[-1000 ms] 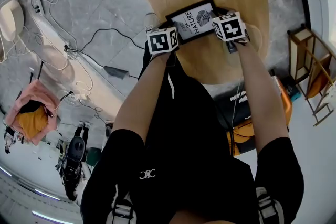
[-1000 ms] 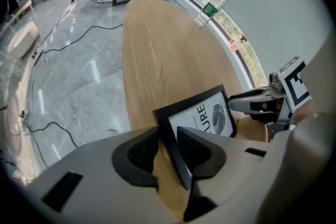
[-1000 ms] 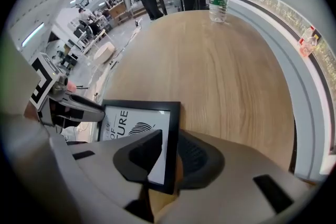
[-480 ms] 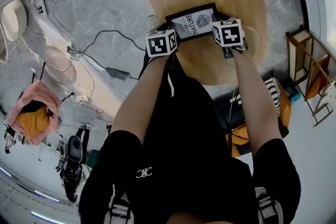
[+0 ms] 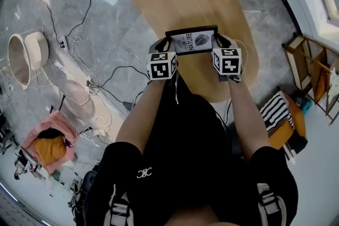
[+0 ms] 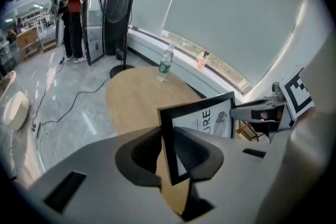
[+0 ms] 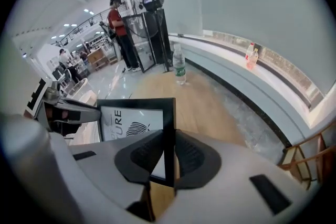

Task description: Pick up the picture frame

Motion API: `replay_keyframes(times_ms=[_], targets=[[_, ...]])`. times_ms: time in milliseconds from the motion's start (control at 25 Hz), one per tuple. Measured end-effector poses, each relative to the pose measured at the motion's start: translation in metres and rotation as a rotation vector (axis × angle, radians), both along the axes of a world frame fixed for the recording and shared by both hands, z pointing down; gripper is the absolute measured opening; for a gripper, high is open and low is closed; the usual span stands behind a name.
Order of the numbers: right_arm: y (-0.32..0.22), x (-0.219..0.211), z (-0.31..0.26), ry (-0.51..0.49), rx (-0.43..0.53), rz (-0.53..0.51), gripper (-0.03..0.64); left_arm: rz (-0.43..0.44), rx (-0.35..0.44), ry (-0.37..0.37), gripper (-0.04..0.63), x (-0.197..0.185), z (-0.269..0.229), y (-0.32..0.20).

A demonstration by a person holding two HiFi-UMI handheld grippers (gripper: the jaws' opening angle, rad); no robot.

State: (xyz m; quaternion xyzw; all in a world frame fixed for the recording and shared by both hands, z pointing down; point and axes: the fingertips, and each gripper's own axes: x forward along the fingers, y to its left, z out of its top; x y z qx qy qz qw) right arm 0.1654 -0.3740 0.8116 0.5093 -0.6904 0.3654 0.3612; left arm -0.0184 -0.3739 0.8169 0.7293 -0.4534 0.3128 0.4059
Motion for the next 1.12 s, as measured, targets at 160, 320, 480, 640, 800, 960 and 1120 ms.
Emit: replay_keyframes(times_ms=[160,320,480,640,800,960,1120], targets=[[-0.012,-0.002,-0.098,0.016,0.159,0.044,0.083,0.043,0.141,0.039,0.089,-0.002,-0.096,-0.017],[-0.017,-0.002,-0.195,0.009,0.318,0.075,0.083,0.075,0.313,0.038,0.089,-0.002,-0.198,-0.028],[0.0,-0.009,-0.288,-0.015,0.475,0.086,0.084,0.074,0.46,0.037,0.087,-0.009,-0.294,-0.016],[0.014,-0.01,-0.376,-0.038,0.641,0.083,0.084,0.074,0.614,0.035,0.087,-0.01,-0.385,-0.002],[0.024,-0.02,-0.456,-0.054,0.797,0.072,0.084,0.071,0.757,0.034,0.087,-0.021,-0.466,0.01],[0.049,-0.028,-0.518,-0.062,0.898,0.073,0.084,0.079,0.849,0.032,0.087,-0.028,-0.53,0.033],[0.075,-0.028,-0.577,-0.062,1.003,0.082,0.085,0.096,0.944,0.047,0.086,-0.027,-0.59,0.055]])
